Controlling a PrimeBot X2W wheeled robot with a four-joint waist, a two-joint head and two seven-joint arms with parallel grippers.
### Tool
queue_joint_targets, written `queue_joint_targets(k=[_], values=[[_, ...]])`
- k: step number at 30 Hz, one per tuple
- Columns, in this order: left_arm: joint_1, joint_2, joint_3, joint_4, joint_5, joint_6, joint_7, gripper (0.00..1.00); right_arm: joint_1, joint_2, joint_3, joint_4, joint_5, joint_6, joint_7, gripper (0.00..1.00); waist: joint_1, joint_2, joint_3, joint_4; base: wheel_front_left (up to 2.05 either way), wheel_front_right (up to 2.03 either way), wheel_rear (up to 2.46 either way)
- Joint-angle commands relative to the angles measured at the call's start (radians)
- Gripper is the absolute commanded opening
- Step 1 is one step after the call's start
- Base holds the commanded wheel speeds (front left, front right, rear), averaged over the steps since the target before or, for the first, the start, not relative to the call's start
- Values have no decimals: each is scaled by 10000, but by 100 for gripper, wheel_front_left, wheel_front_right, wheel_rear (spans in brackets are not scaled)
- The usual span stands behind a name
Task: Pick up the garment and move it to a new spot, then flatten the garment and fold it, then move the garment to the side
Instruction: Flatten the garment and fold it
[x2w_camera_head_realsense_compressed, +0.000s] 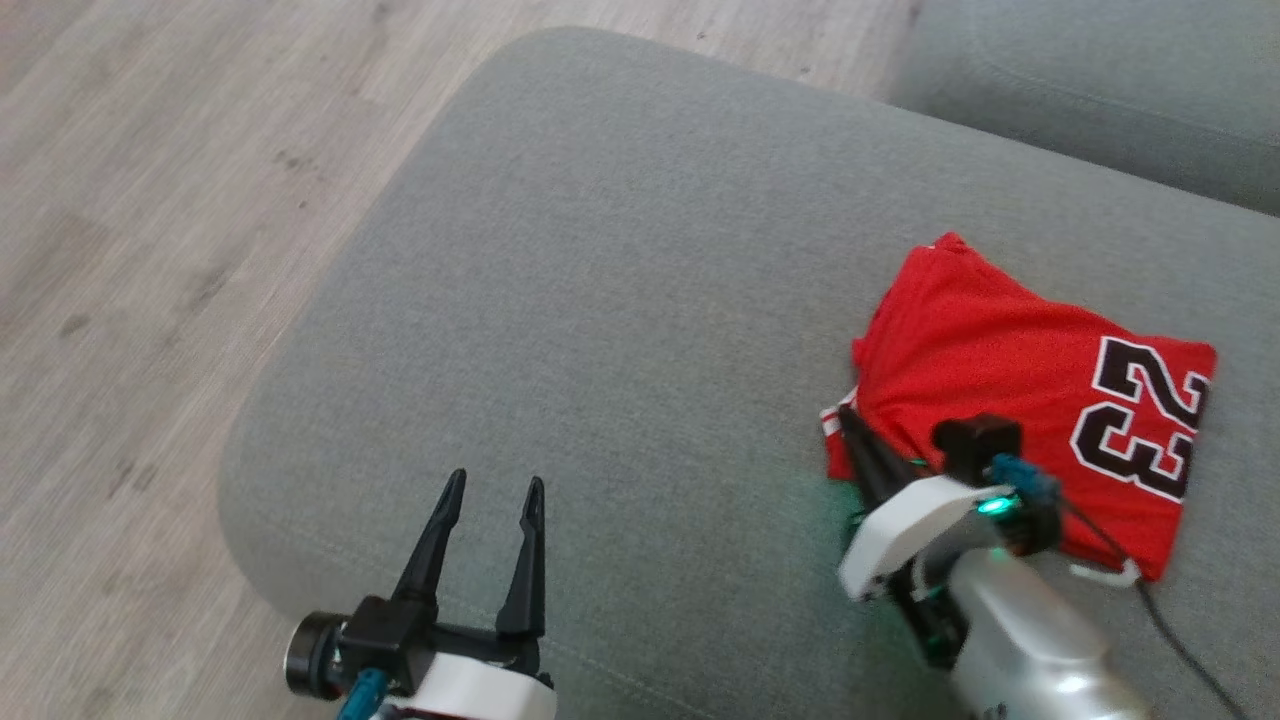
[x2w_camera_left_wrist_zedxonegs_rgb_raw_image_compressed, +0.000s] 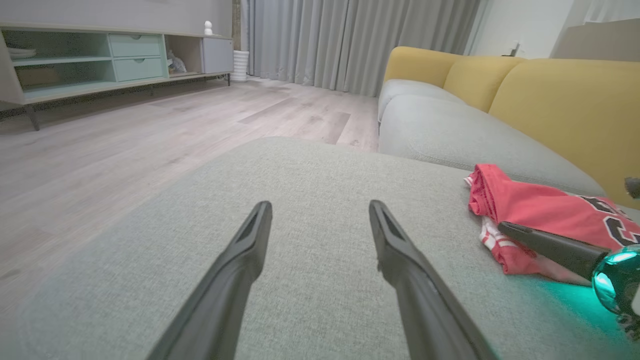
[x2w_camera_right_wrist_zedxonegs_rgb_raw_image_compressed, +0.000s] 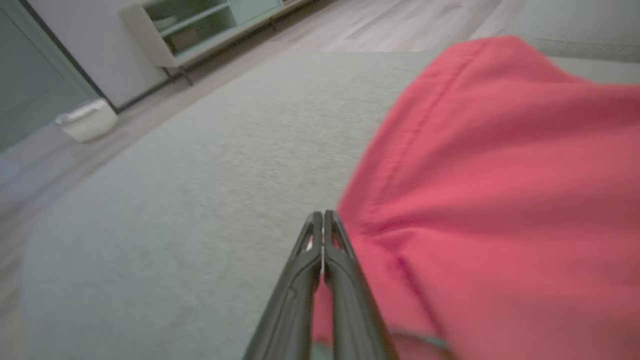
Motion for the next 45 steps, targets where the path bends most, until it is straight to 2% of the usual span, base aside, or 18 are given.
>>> queue_joint_targets(k=[1,2,3,4,5,8,13,18,24,32,45], values=[[-353,-43,420,-256,125,19,-53,100,24,203,546,-585,535,67,-95,0,1,0,-215,-295,0,0,0],[-320,-43,475,-242,163,12,-53,100,48,204,797,-865,833,67,-95,0,1,0,-315,-459,0,0,0],[-279,-43,525,-224,201,2,-53,100,84,204,960,-1144,1037,67,-95,20,1,0,-417,-619,0,0,0],[-232,-43,576,-208,239,-5,-53,100,151,205,1046,-1424,1179,67,-95,79,1,0,-537,-793,0,0,0],[-173,-43,636,-193,273,-3,-53,100,233,205,1055,-1700,1223,67,-95,100,1,0,-656,-979,0,0,0],[-48,-43,809,-200,330,20,-53,100,468,206,885,-2288,1077,67,-95,100,1,0,-876,-1420,0,0,0],[245,-43,1205,-220,397,11,-53,100,1577,-177,-36,-3902,-257,67,-95,100,1,0,-1361,-2471,0,0,0],[498,-43,1502,-187,456,13,-53,100,3443,-659,-1767,-5710,-1383,67,-95,100,1,0,-1821,-3281,0,0,0],[958,-43,1746,-104,523,13,-53,100,5505,-685,-3568,-7393,-2114,67,-95,100,1,0,-2293,-3891,0,0,0],[1494,-43,1857,166,568,-47,-53,100,6922,-465,-4284,-8185,-2489,67,-95,100,1,0,-2738,-4093,0,0,0],[1718,-43,1975,274,748,11,-53,100,7208,-359,-4287,-8159,-2549,67,-95,100,1,0,-3028,-3935,0,0,0]])
